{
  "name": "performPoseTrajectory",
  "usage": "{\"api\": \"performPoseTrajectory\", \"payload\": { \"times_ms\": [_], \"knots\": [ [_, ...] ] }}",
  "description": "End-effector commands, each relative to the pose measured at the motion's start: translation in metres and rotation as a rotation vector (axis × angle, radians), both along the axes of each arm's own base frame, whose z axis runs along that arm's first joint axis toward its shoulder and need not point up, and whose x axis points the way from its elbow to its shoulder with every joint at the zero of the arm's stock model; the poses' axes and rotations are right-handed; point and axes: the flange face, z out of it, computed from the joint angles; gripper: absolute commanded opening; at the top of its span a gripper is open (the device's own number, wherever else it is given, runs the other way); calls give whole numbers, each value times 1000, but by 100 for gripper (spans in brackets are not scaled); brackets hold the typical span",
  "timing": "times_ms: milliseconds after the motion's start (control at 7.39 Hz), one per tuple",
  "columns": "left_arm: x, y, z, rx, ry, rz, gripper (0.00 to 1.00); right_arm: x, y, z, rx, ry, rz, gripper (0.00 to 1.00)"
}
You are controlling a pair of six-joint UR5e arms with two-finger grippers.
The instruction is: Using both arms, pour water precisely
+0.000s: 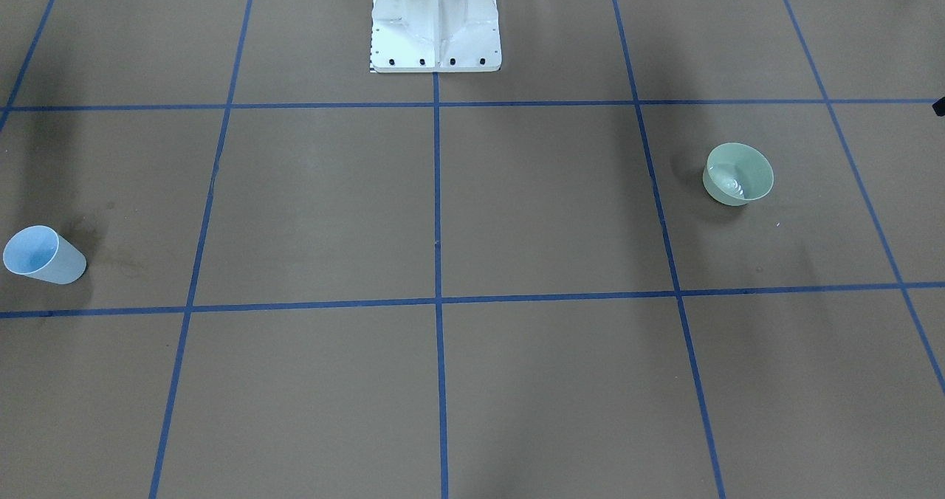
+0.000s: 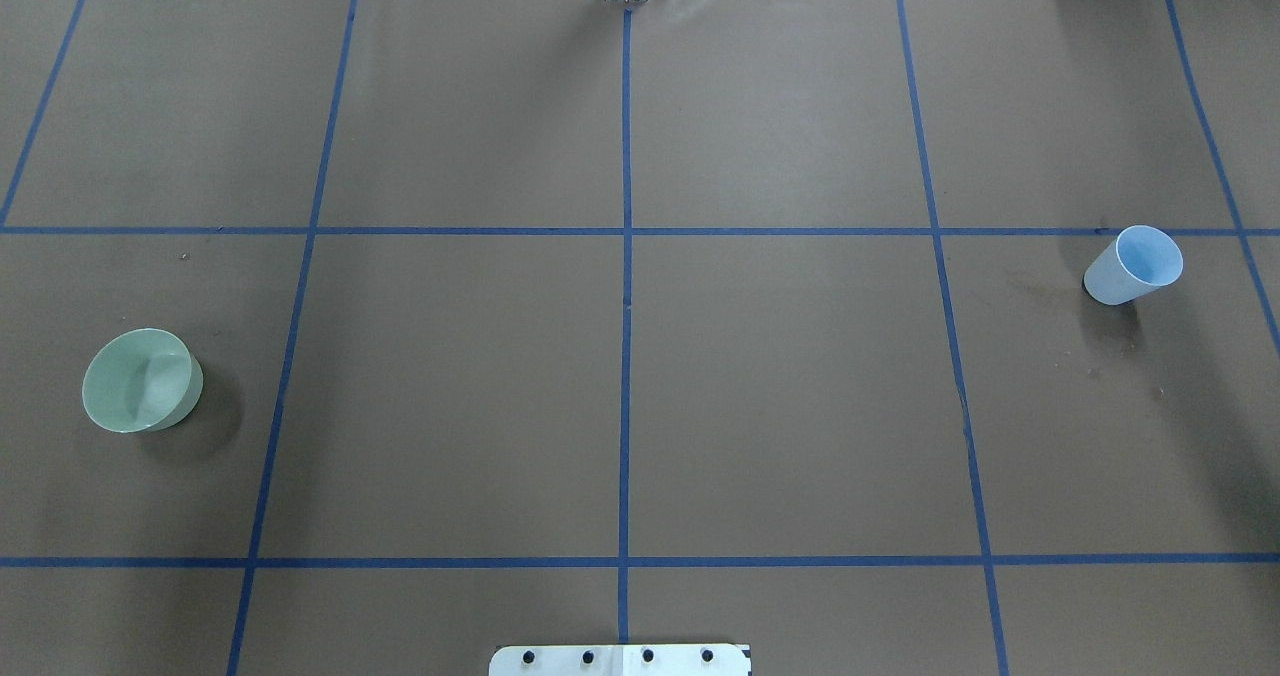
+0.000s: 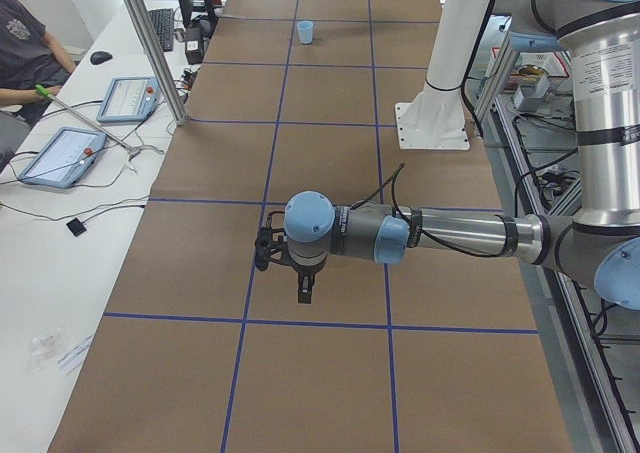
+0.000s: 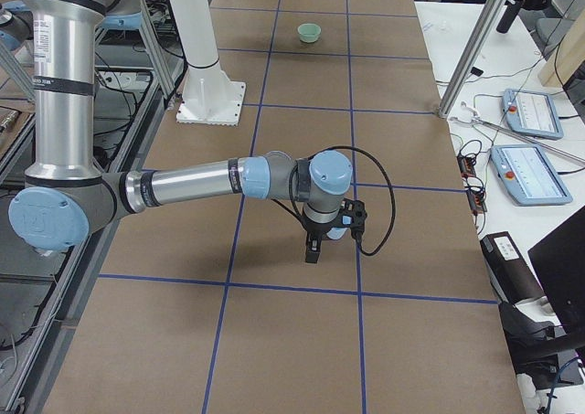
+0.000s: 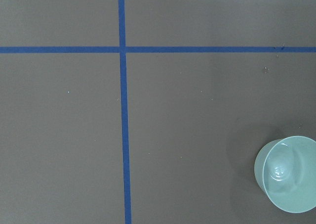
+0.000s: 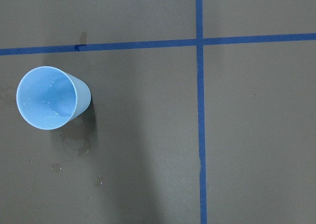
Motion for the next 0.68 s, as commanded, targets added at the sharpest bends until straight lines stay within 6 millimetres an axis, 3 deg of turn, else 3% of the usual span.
{"api": "performPoseTrajectory", "payload": {
  "times_ms": [0,135,270,406,541],
  "knots": [
    [65,-9,-10,5,5,74,100,-1,-1,-1,3,-2,-4,100],
    [116,-17,-20,-42,0,118,100,-1,-2,-3,21,-3,-3,100],
    [142,-17,-27,-87,-3,123,100,-4,-4,-4,67,-3,-8,100],
    [182,-22,-37,-67,-43,168,100,-13,-5,5,54,-12,-28,100],
    [211,-16,-36,-53,-67,221,100,-32,-7,4,58,-12,-70,100]
  ]
}}
